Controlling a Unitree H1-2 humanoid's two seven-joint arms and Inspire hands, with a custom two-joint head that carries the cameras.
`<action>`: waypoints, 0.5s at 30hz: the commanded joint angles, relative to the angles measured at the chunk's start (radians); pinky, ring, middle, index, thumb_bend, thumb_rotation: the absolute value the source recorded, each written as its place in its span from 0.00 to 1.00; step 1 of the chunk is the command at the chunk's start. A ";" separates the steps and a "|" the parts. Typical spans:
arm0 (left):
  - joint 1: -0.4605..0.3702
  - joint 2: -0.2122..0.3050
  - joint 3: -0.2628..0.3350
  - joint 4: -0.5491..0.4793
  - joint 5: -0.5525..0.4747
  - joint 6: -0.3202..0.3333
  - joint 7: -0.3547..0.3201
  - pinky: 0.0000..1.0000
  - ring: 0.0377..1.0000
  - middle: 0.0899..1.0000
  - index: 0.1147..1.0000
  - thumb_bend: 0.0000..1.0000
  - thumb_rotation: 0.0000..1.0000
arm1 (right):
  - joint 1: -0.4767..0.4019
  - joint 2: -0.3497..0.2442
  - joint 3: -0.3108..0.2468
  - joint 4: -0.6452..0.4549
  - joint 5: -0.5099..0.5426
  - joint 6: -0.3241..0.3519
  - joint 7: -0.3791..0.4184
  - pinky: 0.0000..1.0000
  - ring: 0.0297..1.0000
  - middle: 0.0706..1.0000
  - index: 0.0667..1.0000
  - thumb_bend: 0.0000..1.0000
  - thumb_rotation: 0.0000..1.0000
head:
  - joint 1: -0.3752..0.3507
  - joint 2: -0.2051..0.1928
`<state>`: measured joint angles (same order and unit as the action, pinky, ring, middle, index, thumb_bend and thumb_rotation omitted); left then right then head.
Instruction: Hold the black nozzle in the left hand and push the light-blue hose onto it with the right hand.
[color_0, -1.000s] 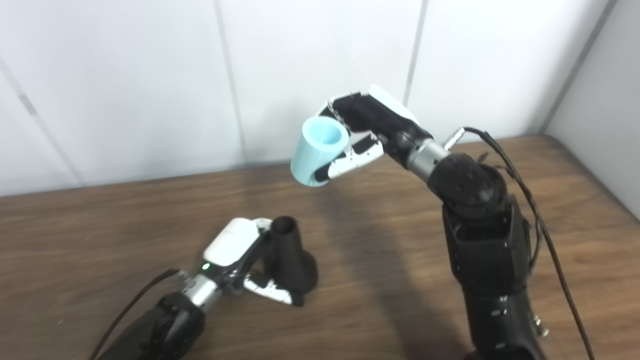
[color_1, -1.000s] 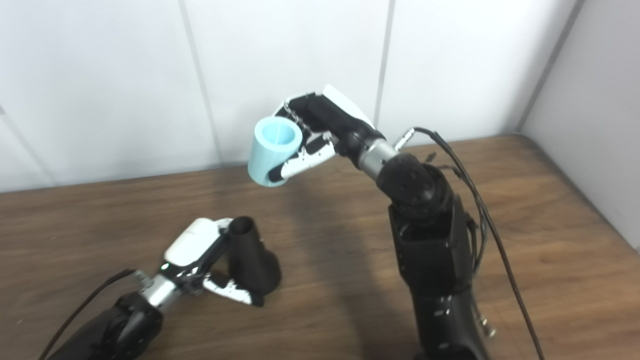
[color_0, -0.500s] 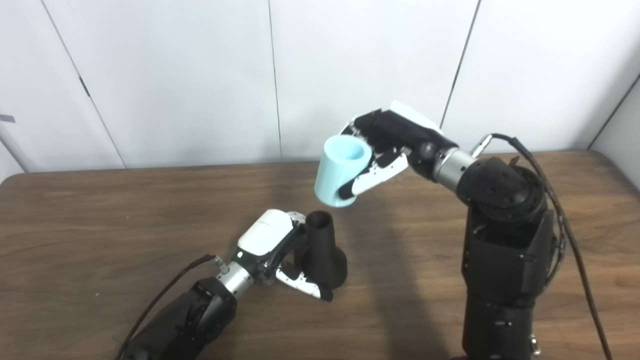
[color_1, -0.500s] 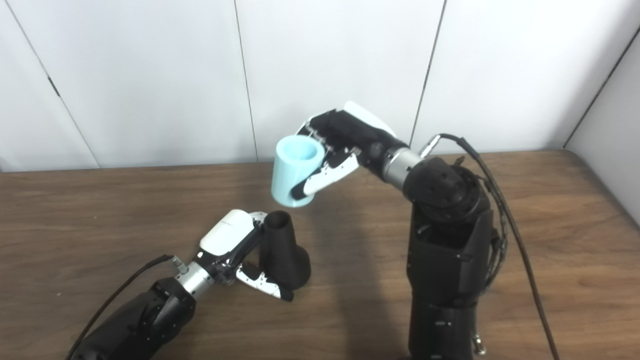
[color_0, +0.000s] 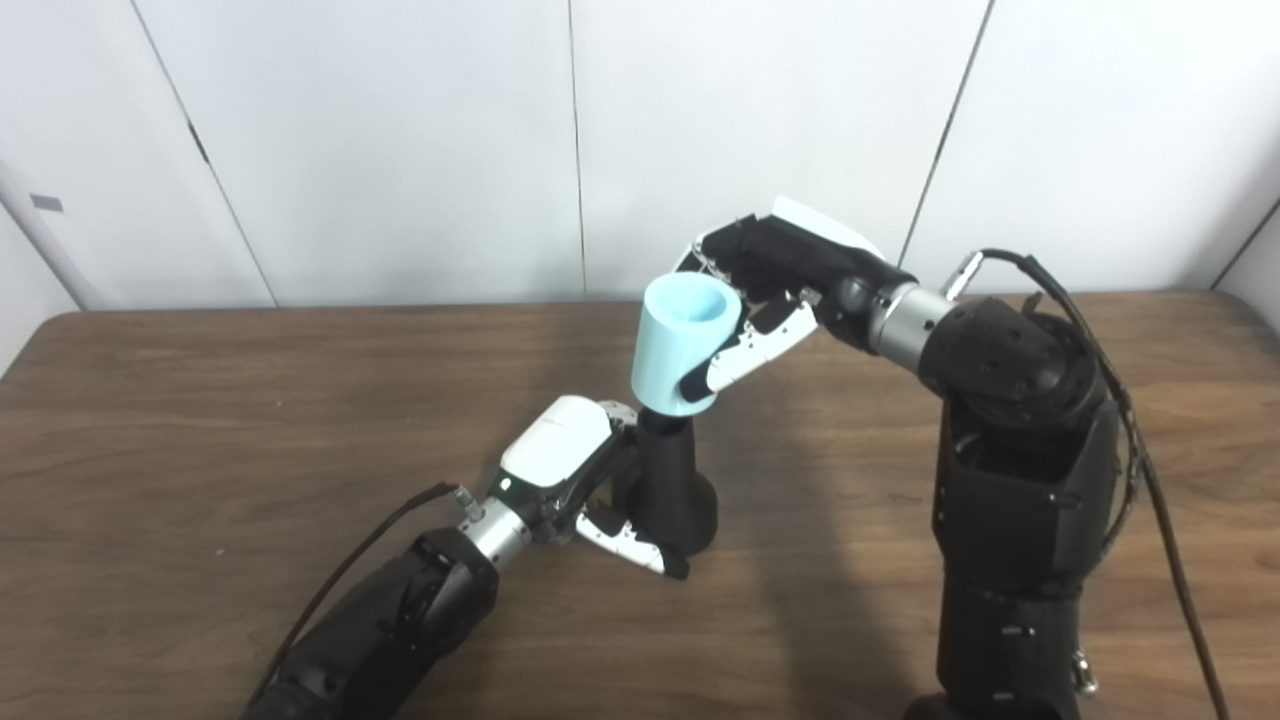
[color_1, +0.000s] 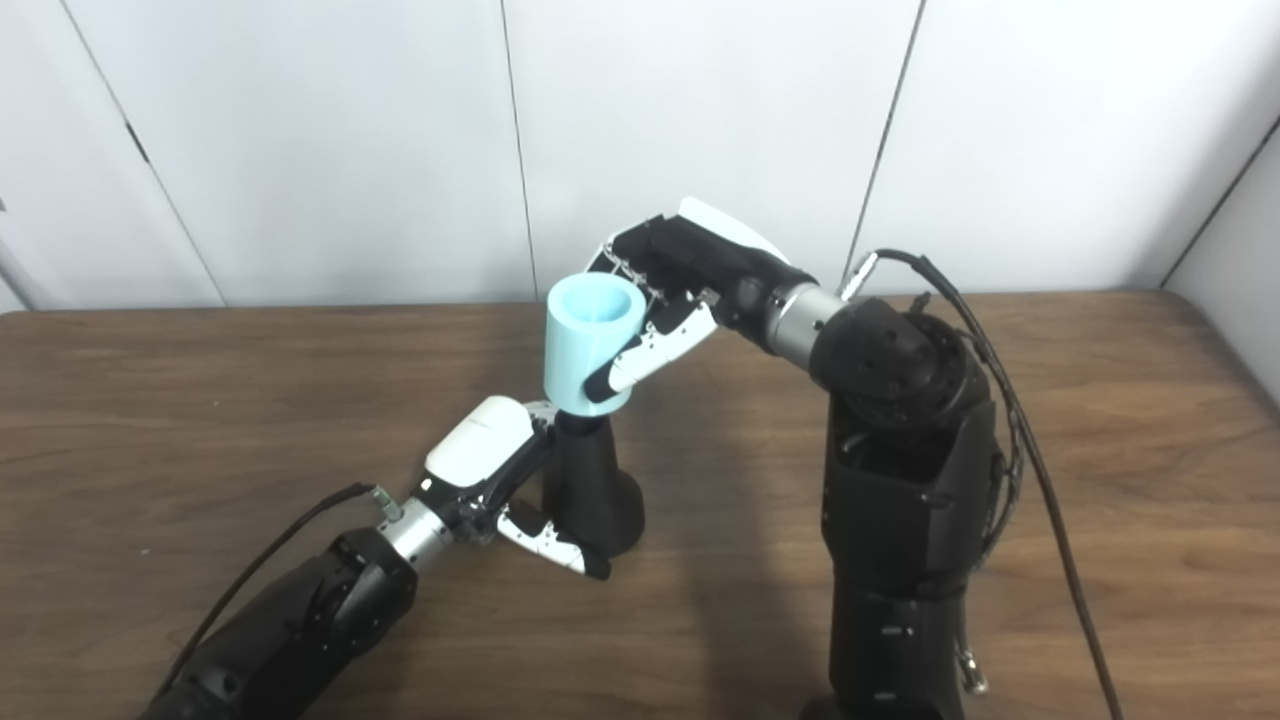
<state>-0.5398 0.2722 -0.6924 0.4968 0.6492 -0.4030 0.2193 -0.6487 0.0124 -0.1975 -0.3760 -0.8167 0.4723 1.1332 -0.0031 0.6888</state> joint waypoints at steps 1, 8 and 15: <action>0.138 -0.056 -0.075 0.070 0.044 0.020 -0.117 0.72 0.61 0.42 0.42 0.53 0.00 | -0.040 -0.009 0.009 -0.021 0.014 -0.003 -0.003 0.38 0.43 0.46 0.44 0.53 0.00 | 0.001 0.003; 0.142 -0.053 -0.071 0.053 0.047 0.030 -0.130 0.72 0.61 0.43 0.42 0.53 0.00 | -0.023 -0.032 0.044 -0.006 0.021 -0.003 -0.017 0.38 0.43 0.47 0.44 0.53 0.00 | 0.005 0.012; 0.147 -0.044 -0.072 0.032 0.057 0.043 -0.136 0.73 0.61 0.43 0.42 0.53 0.00 | 0.001 -0.104 0.117 0.046 0.104 -0.004 -0.084 0.33 0.38 0.42 0.45 0.53 0.00 | 0.006 0.019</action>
<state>-0.5262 0.2682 -0.6858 0.4711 0.6643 -0.3730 0.2142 -0.6229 -0.0735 -0.0876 -0.3265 -0.7548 0.4723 1.0927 0.0015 0.7072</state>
